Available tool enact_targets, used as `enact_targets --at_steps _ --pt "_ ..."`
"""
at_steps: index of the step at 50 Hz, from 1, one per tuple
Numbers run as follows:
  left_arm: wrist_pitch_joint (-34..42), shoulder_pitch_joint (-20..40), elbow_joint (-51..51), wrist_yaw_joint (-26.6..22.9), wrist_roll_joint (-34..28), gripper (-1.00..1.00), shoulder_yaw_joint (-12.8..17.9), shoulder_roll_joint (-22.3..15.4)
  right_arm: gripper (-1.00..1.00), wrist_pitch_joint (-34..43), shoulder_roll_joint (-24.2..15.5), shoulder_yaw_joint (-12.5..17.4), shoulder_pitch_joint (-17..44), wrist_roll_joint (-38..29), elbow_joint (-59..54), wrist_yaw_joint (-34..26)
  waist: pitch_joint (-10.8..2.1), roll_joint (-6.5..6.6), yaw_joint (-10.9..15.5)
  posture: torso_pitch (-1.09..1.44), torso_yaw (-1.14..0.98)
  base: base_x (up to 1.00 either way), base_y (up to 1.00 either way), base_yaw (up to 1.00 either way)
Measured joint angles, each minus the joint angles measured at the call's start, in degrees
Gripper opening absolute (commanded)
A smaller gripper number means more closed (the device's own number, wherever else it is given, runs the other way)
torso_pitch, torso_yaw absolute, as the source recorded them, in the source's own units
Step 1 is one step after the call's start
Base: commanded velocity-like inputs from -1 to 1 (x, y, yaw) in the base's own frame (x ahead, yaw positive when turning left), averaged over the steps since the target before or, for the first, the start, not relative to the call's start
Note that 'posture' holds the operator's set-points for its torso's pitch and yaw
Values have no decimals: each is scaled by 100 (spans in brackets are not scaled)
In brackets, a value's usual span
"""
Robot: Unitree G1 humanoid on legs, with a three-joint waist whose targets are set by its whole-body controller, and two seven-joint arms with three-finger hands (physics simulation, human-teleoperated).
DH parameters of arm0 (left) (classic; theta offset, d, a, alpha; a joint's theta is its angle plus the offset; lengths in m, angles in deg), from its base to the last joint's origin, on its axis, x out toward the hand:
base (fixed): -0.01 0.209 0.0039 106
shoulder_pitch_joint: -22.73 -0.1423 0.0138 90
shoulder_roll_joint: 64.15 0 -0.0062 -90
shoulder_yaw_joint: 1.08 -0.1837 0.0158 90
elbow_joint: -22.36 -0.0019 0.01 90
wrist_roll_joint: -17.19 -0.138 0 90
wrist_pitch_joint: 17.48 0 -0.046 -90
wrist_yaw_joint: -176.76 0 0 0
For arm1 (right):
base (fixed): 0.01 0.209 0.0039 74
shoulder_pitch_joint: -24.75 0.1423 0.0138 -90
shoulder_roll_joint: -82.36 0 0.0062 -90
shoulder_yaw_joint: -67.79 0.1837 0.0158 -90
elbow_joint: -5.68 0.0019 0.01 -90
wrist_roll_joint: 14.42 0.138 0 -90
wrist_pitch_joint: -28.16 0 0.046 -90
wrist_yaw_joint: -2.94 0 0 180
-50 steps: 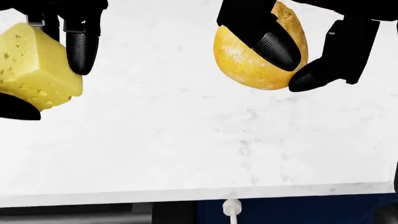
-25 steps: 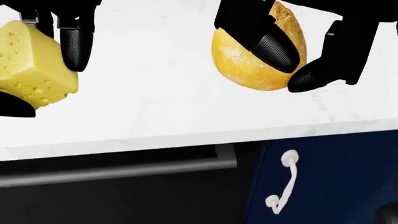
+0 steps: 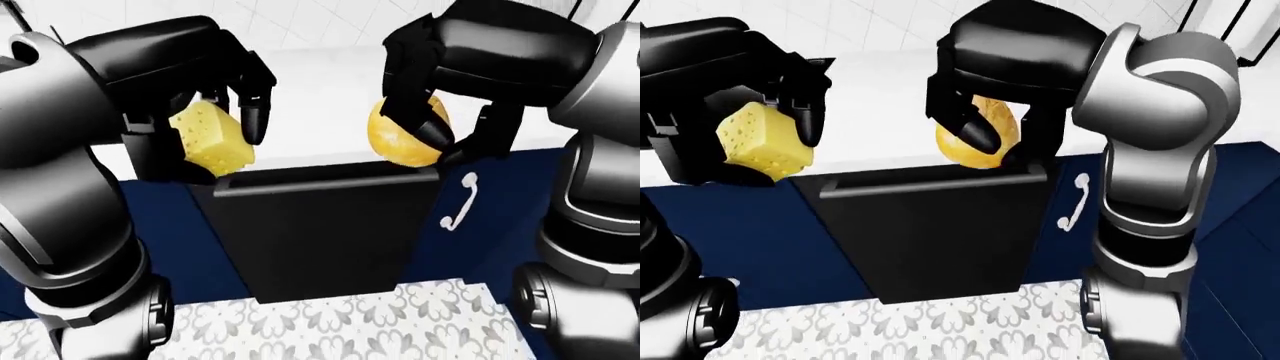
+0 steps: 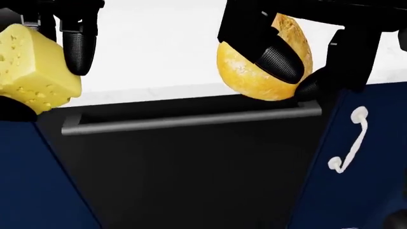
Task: Place the bread and cheese on the cutting board.
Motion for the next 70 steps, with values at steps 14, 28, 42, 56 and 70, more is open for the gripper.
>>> enact_targets --at_steps 14,28,42,56,70 --pt "-31 -10 7 -23 70 -100 -114 45 -100 7 -49 95 -14 -35 -35 -31 -153 -382 18 0 0 -1 61 0" --pt "-9 -41 70 16 25 -100 -30 33 -100 -28 -38 98 -23 -18 6 -6 22 -185 48 0 0 0 61 0" --pt "-22 -8 108 10 42 -100 -46 54 -100 -29 -68 165 -63 -2 41 5 -64 -138 52 0 0 0 61 0" --pt "-14 -52 95 -2 16 -100 -14 38 -100 -45 -49 132 -71 28 74 -11 -9 -247 58 0 0 0 61 0" --pt "-50 -76 28 24 39 -100 53 -7 -100 -70 3 104 -18 53 77 59 41 202 306 0 0 0 31 42"
